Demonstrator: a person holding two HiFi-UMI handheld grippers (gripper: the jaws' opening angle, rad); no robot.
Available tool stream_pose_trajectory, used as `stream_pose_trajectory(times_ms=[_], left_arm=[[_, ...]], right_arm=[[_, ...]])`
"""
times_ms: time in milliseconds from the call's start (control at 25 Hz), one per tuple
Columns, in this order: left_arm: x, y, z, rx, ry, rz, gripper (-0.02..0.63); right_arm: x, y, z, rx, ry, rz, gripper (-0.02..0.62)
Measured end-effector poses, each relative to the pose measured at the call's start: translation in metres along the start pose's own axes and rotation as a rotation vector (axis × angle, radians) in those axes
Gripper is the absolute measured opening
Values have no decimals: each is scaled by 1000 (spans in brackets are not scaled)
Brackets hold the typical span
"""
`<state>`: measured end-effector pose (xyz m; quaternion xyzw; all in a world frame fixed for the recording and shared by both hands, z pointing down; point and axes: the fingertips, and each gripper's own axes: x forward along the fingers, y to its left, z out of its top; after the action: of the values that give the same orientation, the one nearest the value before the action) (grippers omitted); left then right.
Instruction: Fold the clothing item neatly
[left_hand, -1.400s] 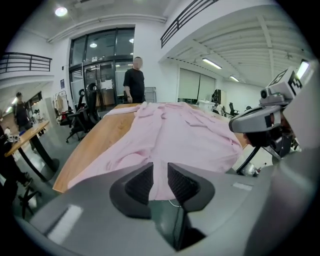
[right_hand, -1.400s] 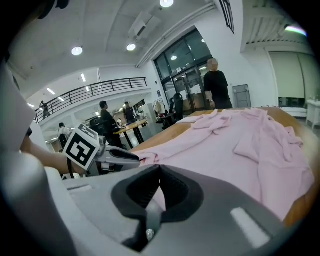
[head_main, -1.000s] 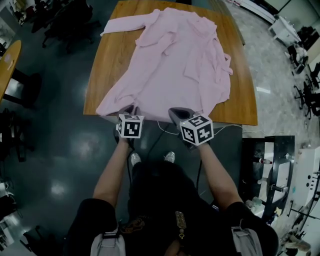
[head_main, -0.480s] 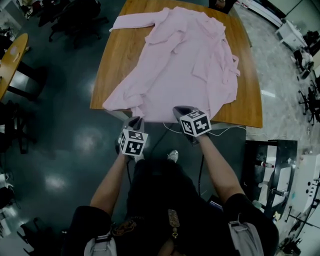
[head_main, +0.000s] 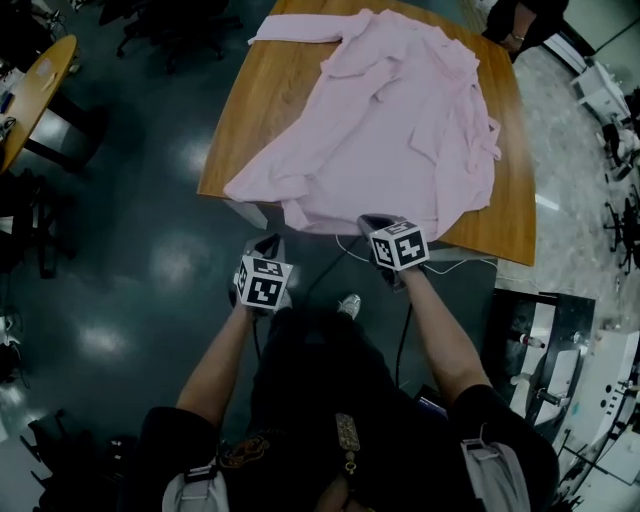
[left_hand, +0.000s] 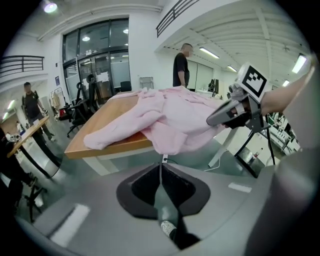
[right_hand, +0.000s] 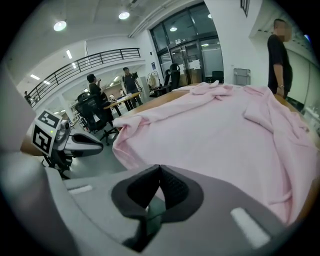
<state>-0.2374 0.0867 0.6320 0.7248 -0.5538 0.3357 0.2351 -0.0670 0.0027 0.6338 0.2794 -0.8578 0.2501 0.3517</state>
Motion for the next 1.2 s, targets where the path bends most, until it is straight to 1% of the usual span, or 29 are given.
stream_pose_trajectory(times_ms=[80, 160, 240, 320, 400, 480, 560, 680, 800, 840, 880, 1000, 1120, 1200], left_arm=[[-4, 15, 5, -28, -23, 27, 26], [-6, 34, 13, -56, -47, 63, 44], [-9, 58, 21, -82, -71, 115, 100], [-12, 84, 30, -101, -96, 166, 121], [-13, 108, 37, -119, -110, 197, 143], [-12, 130, 44, -136, -115, 210, 168], [-6, 147, 48, -148, -107, 204, 202], [6, 158, 42, -161, -64, 153, 219], [19, 156, 34, -146, -17, 76, 219], [22, 155, 33, -135, -7, 54, 204], [23, 153, 32, -127, -1, 36, 173], [22, 148, 35, -116, -6, -6, 31], [16, 143, 59, -89, -51, -33, 23], [10, 129, 80, -57, -93, -54, 21]], right_arm=[[-1, 4, -5, -2, 18, 3, 3], [-3, 6, -10, 1, 29, -3, 3], [-4, 10, -10, 11, 24, -8, 3], [-6, 17, -7, 17, 11, -8, 3], [-8, 25, -1, 16, -4, -10, 3], [-9, 30, 7, 16, -19, -20, 3], [-8, 33, 14, 19, -34, -33, 3], [-6, 40, 19, 33, -43, -49, 3], [-2, 50, 20, 52, -44, -67, 3], [-1, 54, 21, 56, -46, -73, 3], [0, 58, 22, 59, -48, -77, 3], [-2, 68, 29, 65, -68, -86, 3], [-8, 71, 42, 57, -110, -90, 3], [-11, 68, 44, 57, -128, -91, 3]])
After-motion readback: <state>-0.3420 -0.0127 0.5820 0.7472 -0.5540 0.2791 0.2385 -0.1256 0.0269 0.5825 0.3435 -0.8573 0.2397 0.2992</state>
